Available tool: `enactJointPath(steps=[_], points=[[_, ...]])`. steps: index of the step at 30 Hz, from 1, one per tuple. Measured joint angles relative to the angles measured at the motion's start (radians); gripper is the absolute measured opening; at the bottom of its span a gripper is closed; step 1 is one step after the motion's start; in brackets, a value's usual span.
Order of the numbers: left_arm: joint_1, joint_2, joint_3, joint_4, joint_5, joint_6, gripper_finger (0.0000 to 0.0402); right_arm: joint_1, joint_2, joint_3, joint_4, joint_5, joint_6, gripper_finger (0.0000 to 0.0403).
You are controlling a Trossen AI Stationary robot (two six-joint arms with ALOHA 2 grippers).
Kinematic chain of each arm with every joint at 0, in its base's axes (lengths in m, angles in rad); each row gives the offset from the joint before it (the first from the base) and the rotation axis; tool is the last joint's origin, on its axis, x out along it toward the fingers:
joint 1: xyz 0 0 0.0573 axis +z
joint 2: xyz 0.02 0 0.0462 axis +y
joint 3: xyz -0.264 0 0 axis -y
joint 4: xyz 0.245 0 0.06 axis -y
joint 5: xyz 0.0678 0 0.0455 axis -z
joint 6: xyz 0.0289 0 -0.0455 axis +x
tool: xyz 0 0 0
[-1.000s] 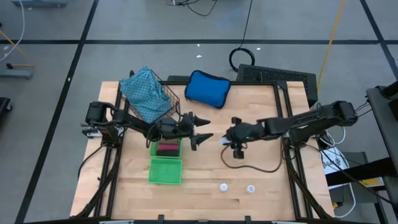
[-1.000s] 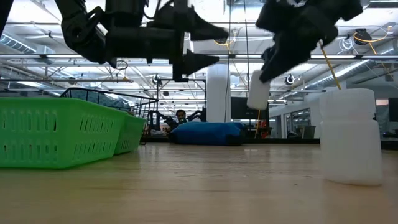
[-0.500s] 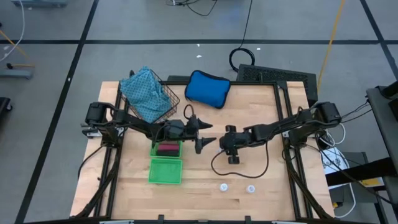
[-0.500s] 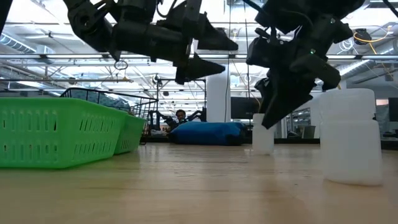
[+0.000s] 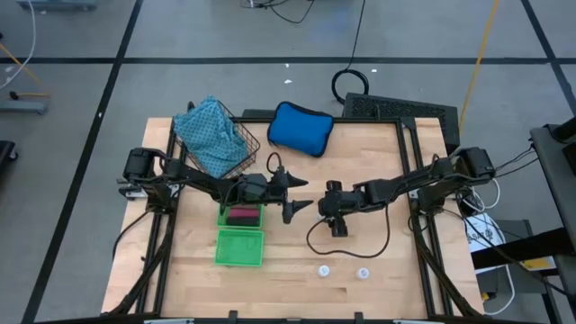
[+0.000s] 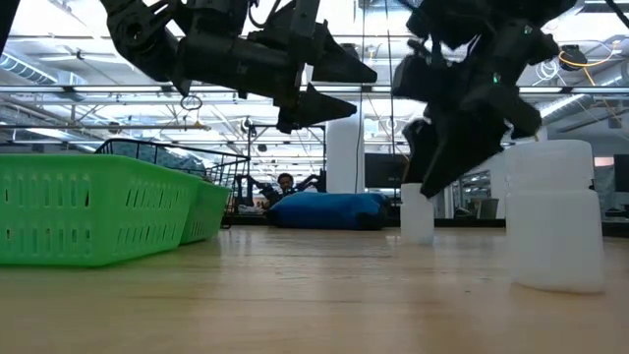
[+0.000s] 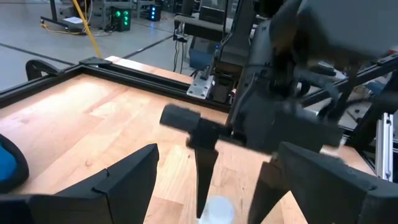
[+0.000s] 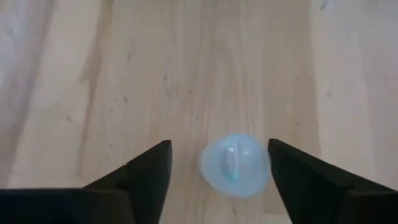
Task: Pick & Place Medicine items
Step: Put the right white pill bottle into the bottom green basket
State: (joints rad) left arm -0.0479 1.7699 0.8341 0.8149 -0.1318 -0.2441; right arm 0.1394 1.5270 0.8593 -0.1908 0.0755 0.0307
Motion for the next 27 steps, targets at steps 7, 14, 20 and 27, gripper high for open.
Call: enactJointPath(steps=[7,14,20,27], points=[[0.001,0.0,0.1,-0.208,0.02,-0.002,0.034,0.0,-0.133,0.0,-0.016,0.001,0.009,0.0289],[-0.001,0.0,0.361,-0.795,0.052,0.098,0.034,0.0,-0.338,0.0,-0.125,0.001,0.034,0.0287],[-0.013,0.018,0.416,-0.851,0.085,0.201,0.034,0.0,-0.477,0.0,-0.192,0.001,0.059,0.0279],[-0.014,0.174,0.494,-0.851,0.121,0.19,0.034,0.0,-0.539,0.0,-0.171,0.001,0.037,0.0279]])
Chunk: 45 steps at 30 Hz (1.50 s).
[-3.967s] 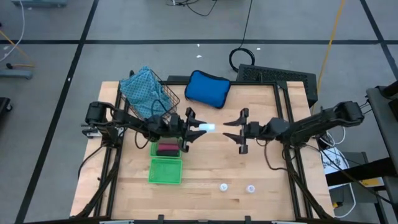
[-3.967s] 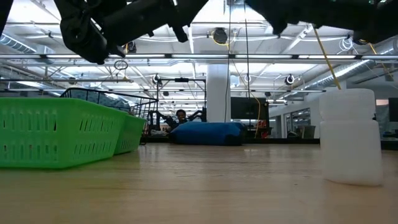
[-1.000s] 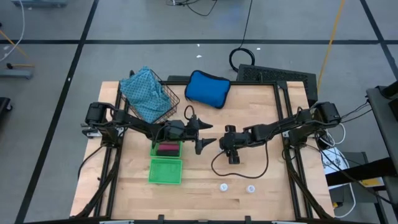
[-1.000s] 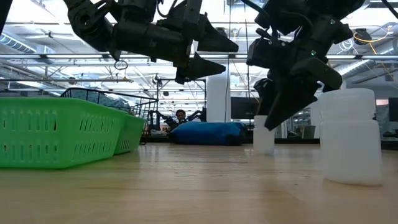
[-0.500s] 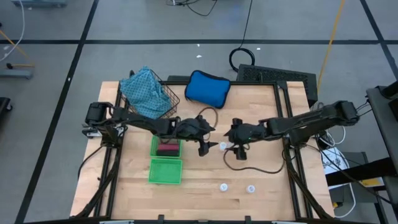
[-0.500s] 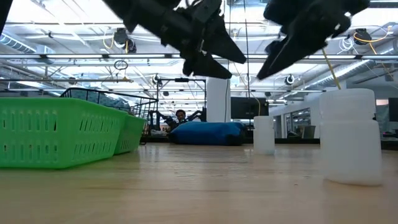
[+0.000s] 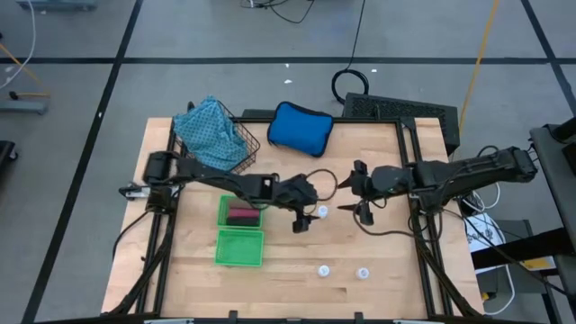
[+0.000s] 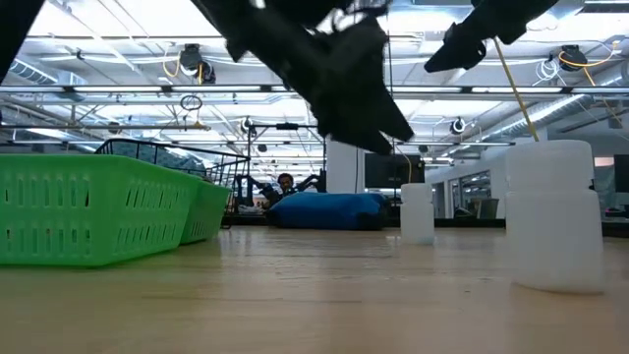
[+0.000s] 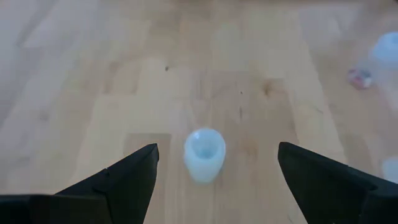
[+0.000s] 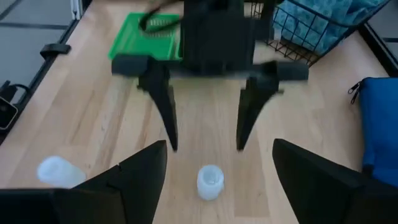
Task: Pick & Place Medicine items
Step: Put the right white pill bottle into the bottom green basket
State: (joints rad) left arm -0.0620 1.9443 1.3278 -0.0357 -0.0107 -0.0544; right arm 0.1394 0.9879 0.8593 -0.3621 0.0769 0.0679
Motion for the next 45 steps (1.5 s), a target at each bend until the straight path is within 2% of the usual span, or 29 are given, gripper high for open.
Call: enactJointPath(steps=[8,18,25,41,45], points=[[-0.001,0.165,0.141,-0.022,0.004,0.031,0.034,0.0,0.0,0.0,0.006,0.003,-0.001,0.0279],[0.009,0.181,0.142,-0.067,-0.036,0.034,0.0335,0.0,0.001,0.0,0.007,0.001,-0.005,0.0279],[0.017,0.201,0.141,-0.061,0.011,0.019,0.0273,0.0,0.001,0.0,0.006,0.001,-0.009,0.0279],[0.017,0.198,0.142,-0.02,-0.006,0.02,0.0144,0.0,0.001,0.0,0.006,0.001,-0.005,0.0279],[0.017,0.175,0.141,-0.052,-0.016,0.005,0.0137,0.0,0.001,0.0,0.006,0.001,-0.005,0.0279]])
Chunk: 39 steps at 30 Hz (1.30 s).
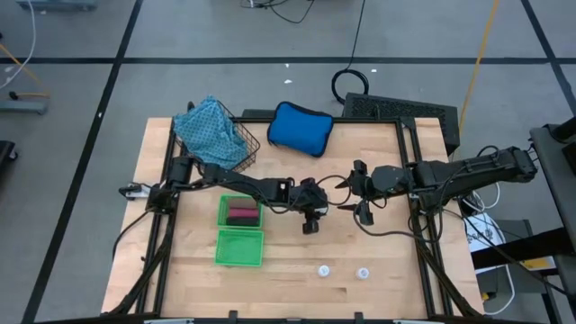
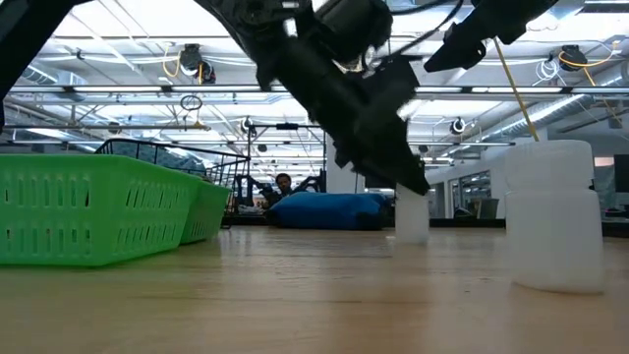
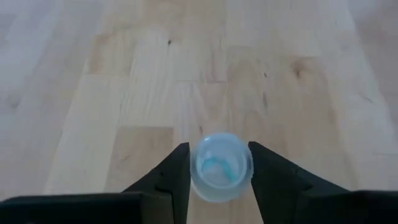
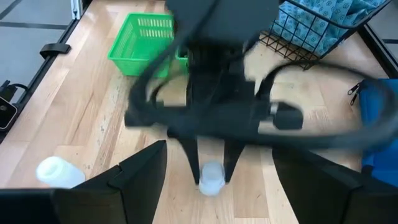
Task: Pick & Place Medicine items
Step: Put the right white pill bottle into the bottom green basket
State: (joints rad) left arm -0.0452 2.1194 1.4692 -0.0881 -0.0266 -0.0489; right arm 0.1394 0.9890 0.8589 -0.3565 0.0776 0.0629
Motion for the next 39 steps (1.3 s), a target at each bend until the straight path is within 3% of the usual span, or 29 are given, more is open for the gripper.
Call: enactJointPath(steps=[6,11,19,22,27,35,39], points=[[-0.047,-0.194,0.0,-0.246,-0.013,-0.041,0.0137,0.0,0.0,0.0,-0.001,0.0,0.0,0.0279],[-0.179,-0.407,-0.089,-0.382,-0.156,-0.086,0.0137,0.0,0.0,0.0,-0.004,0.0,-0.02,0.0279],[-0.46,-0.705,-0.412,-0.384,-0.475,-0.565,0.0137,0.0,0.0,0.0,-0.006,0.0,-0.048,0.0279],[-0.555,-0.725,-0.506,-0.381,-0.578,-0.755,0.0137,0.0,0.0,0.0,-0.004,0.0,-0.048,0.0279],[-0.67,-0.713,-0.593,-0.379,-0.648,-0.983,0.0137,0.0,0.0,0.0,0.006,0.0,-0.048,0.0279],[-0.777,-0.71,-0.619,-0.537,-0.662,-1.238,0.0137,0.0,0.0,0.0,0.009,0.001,-0.024,0.0279],[-0.802,-0.683,-0.618,-0.587,-0.657,-1.282,0.0137,0.0,0.0,0.0,0.009,0.003,-0.023,0.0279]])
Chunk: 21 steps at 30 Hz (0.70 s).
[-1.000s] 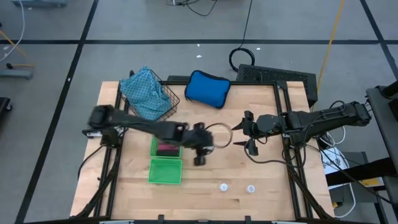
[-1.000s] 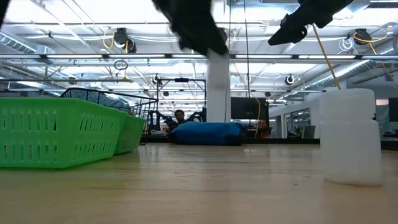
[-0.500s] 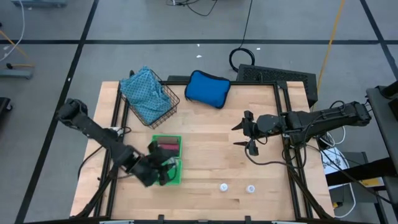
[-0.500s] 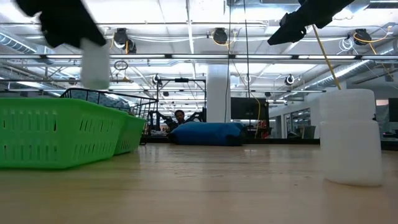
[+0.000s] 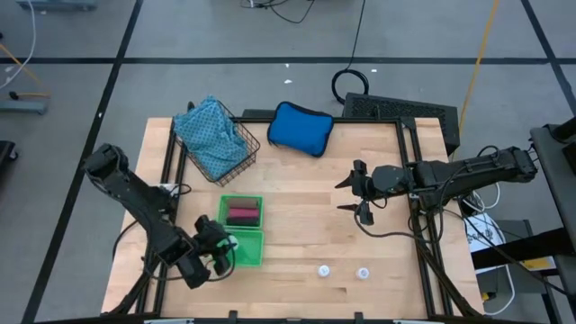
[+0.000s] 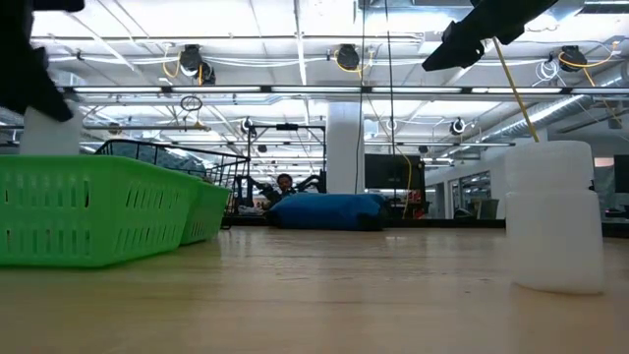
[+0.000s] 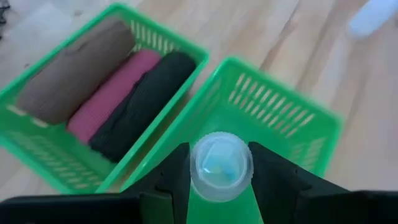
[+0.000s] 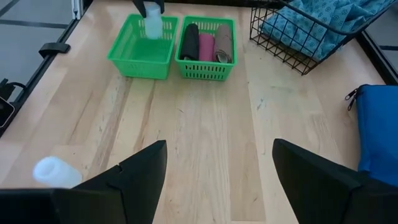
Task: Pick & Place Medicine items
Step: Put the right white pill bottle into the bottom green basket
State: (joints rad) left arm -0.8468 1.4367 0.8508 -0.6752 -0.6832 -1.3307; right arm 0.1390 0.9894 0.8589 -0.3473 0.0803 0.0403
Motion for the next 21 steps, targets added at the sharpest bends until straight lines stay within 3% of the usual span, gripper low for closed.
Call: enactJointPath(steps=[10,21], points=[[-0.022,0.124,0.0,-0.004,0.001,0.009,0.0139,0.0,0.0,0.0,0.026,0.0,-0.003,0.0279],[0.018,0.189,0.0,-0.003,0.023,-0.011,0.0188,0.0,0.0,0.0,0.025,0.0,-0.003,0.0279]])
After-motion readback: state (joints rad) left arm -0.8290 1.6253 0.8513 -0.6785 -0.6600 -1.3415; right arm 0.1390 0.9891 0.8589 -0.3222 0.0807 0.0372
